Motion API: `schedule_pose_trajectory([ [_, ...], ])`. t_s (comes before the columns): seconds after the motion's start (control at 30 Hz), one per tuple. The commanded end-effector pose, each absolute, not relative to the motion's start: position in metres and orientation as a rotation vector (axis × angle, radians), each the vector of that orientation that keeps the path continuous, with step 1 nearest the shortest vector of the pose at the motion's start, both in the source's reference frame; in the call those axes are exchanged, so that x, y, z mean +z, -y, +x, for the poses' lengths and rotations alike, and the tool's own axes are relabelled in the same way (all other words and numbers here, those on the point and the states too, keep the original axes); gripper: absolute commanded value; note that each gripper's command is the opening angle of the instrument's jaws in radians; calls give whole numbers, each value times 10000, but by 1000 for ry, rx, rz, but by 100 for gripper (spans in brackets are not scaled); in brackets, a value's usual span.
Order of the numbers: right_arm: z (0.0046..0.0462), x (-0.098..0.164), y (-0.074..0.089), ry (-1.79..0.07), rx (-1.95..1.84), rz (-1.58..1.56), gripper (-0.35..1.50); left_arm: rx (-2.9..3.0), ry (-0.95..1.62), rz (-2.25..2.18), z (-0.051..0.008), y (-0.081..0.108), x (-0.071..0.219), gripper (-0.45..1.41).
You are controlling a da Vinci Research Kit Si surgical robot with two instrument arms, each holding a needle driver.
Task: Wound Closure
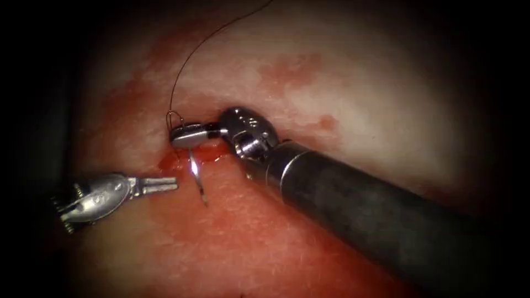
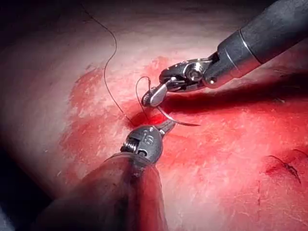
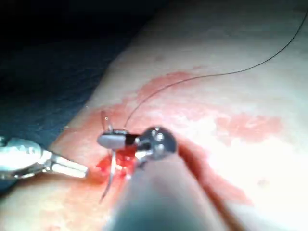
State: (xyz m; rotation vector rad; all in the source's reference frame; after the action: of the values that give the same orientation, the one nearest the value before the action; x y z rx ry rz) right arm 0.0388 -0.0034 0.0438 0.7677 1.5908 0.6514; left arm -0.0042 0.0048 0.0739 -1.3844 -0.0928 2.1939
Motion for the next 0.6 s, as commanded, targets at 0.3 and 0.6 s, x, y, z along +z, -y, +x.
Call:
schedule_pose_trajectory([
  [0.3,388,435,26,-1649,560,656,-35,2235,151,-1220,-48,-63,796,-45],
  [0.6,388,434,25,-1669,503,584,-35,2294,232,-1061,-46,-61,839,-45],
])
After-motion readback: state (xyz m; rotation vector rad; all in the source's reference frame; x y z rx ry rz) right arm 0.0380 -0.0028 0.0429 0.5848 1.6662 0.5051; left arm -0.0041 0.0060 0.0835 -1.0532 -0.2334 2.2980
